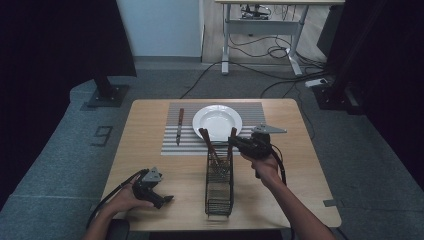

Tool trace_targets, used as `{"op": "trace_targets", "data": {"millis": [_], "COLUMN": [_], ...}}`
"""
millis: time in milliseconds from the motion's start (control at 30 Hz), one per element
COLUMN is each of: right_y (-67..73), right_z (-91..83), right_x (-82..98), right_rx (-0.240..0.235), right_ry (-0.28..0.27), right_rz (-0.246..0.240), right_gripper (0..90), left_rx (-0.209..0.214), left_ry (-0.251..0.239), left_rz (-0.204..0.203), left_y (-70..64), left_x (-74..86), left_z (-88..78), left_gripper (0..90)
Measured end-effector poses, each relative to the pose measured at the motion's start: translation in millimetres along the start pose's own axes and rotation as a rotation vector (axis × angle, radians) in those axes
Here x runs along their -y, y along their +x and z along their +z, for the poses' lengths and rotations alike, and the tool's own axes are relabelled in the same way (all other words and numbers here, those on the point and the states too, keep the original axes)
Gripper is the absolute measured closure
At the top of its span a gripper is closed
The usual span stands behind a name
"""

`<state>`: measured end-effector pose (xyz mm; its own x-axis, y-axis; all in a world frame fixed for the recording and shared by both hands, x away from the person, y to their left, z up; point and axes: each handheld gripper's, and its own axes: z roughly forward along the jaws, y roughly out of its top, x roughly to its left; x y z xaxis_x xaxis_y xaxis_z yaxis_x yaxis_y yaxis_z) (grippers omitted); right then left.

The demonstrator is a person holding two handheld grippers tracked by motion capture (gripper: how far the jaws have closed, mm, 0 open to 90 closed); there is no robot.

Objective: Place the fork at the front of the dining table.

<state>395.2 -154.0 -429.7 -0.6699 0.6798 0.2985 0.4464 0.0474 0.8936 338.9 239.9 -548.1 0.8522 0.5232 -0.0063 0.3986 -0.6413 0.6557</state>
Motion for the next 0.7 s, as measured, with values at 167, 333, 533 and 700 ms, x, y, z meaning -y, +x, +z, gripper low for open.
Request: {"op": "trace_targets", "data": {"millis": [167,333,533,700], "right_y": [2.4,4.4,8.1,11.7], "right_z": [-6.6,-14.1,-26.6,-36.7], "right_x": [-4.9,-10.5,-19.9,-27.3], "right_rx": [0.009,0.002,-0.015,-0.028], "right_ry": [-0.027,-0.057,-0.111,-0.157], "right_rz": [-0.020,-0.028,-0.035,-0.043], "right_gripper": [80.2,80.2,80.3,80.3], "left_rx": [0.000,0.000,-0.001,-0.001], "left_ry": [0.000,0.000,-0.001,0.000], "left_rz": [0.000,0.000,0.000,0.000], "left_y": [0.0,0.0,-0.1,-0.1], "left_x": [0.0,0.0,0.0,0.0], "left_z": [0.0,0.0,0.0,0.0], "left_gripper": [0.0,0.0,0.0,0.0]}}
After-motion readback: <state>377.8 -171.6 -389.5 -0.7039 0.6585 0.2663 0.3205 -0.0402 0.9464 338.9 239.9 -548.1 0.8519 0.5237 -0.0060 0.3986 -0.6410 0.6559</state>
